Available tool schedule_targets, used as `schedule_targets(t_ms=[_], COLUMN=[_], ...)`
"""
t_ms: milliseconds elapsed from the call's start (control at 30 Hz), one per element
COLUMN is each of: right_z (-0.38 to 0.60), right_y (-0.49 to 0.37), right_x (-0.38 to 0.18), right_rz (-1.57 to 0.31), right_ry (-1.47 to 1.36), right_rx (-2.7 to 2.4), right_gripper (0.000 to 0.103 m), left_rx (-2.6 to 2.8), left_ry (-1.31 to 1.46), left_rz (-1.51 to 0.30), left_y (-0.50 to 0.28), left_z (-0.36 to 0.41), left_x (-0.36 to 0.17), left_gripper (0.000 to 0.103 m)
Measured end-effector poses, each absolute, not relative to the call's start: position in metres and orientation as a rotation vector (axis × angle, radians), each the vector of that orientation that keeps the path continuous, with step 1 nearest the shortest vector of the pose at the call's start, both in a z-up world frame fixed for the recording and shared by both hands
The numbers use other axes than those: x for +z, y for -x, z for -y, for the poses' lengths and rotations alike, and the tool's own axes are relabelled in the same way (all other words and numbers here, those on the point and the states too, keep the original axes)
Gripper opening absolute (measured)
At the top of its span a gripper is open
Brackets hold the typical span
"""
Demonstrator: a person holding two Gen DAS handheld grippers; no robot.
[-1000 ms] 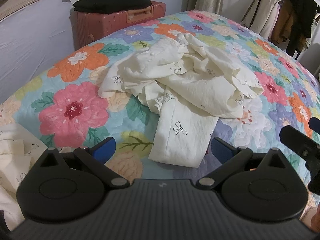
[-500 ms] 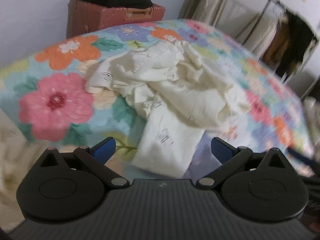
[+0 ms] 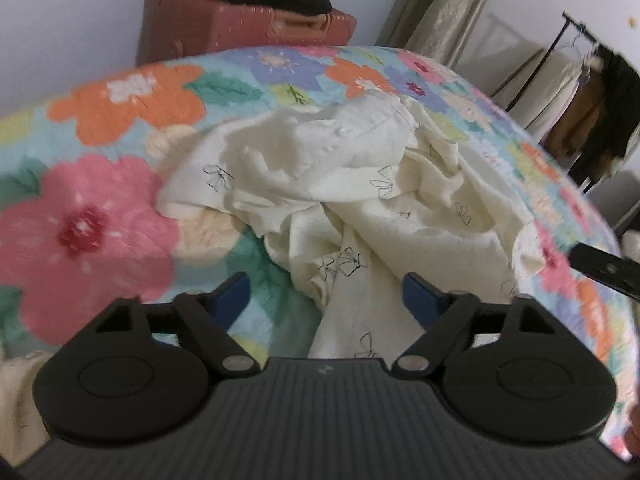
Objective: Fold clothes
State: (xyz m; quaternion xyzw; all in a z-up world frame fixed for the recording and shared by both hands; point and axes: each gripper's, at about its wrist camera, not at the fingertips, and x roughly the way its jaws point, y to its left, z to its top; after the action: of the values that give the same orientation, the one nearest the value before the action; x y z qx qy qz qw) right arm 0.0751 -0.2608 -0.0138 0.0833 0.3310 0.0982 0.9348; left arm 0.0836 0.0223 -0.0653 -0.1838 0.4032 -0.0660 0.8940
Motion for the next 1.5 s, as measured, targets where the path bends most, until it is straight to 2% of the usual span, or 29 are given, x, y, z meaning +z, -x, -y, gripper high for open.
schedule_targets(t_ms=[67, 133, 267, 367, 400, 433, 467, 533, 633, 700, 733, 800, 867, 900, 1033, 1267, 1333, 1400, 1500], right_z=[0.265, 0.272, 0.289, 0.278, 0.271, 0.264, 0.260, 0.259, 0.257, 0.255, 0.252, 0.246, 0.242, 0.241, 0.243, 0.267, 0.277, 0.288, 0.303], right_y=[-0.096, -0.116, -0.158, -0.162, -0.159, -0.154, -0.149, -0.140, -0.127, -0.119, -0.114, -0.106, -0.097, -0.092, -0.073, -0.035, -0.020, -0.002, 0.028], right_x=[-0.020, -0.032, -0.074, -0.099, -0.102, -0.101, -0.100, -0.097, -0.095, -0.093, -0.092, -0.088, -0.083, -0.081, -0.076, -0.053, -0.041, -0.029, -0.014], right_rz=[-0.682, -0.680, -0.788, -0.818, -0.808, -0.793, -0.786, -0.773, -0.758, -0.752, -0.755, -0.767, -0.781, -0.785, -0.792, -0.768, -0.753, -0.735, -0.726], right_ry=[-0.173, -0.177, -0.344, -0.380, -0.358, -0.333, -0.342, -0.392, -0.431, -0.443, -0.450, -0.447, -0.439, -0.439, -0.436, -0.466, -0.474, -0.477, -0.432], right_rx=[0.193, 0.144, 0.120, 0.145, 0.163, 0.186, 0.204, 0.247, 0.285, 0.326, 0.348, 0.392, 0.426, 0.437, 0.458, 0.459, 0.466, 0.466, 0.400], right_gripper=[0.088, 0.100, 0.101, 0.099, 0.090, 0.072, 0.065, 0.041, 0.029, 0.027, 0.026, 0.025, 0.024, 0.024, 0.018, 0.011, 0.006, 0.006, 0.005], left_rx=[-0.144, -0.147, -0.157, -0.161, -0.159, -0.157, -0.155, -0.173, -0.238, -0.316, -0.343, -0.372, -0.377, -0.381, -0.405, -0.499, -0.574, -0.650, -0.685], left_ry=[0.396, 0.419, 0.561, 0.602, 0.618, 0.636, 0.654, 0.672, 0.669, 0.730, 0.756, 0.789, 0.802, 0.810, 0.786, 0.600, 0.587, 0.582, 0.537], left_rz=[-0.844, -0.855, -0.868, -0.836, -0.836, -0.836, -0.837, -0.844, -0.864, -0.884, -0.887, -0.892, -0.894, -0.895, -0.883, -0.822, -0.795, -0.774, -0.778], left_y=[-0.089, -0.095, -0.099, -0.099, -0.100, -0.100, -0.101, -0.102, -0.104, -0.105, -0.105, -0.105, -0.105, -0.105, -0.103, -0.084, -0.072, -0.059, -0.030], left_z=[-0.023, -0.024, -0.032, -0.033, -0.034, -0.034, -0.035, -0.033, -0.027, -0.023, -0.021, -0.016, -0.013, -0.012, -0.002, 0.041, 0.053, 0.064, 0.085], left_x=[-0.072, -0.079, -0.096, -0.107, -0.108, -0.110, -0.111, -0.113, -0.112, -0.117, -0.118, -0.120, -0.121, -0.122, -0.115, -0.079, -0.062, -0.047, -0.030], left_gripper=[0.078, 0.082, 0.096, 0.098, 0.101, 0.103, 0.103, 0.103, 0.103, 0.102, 0.099, 0.084, 0.056, 0.052, 0.027, 0.024, 0.022, 0.016, 0.015])
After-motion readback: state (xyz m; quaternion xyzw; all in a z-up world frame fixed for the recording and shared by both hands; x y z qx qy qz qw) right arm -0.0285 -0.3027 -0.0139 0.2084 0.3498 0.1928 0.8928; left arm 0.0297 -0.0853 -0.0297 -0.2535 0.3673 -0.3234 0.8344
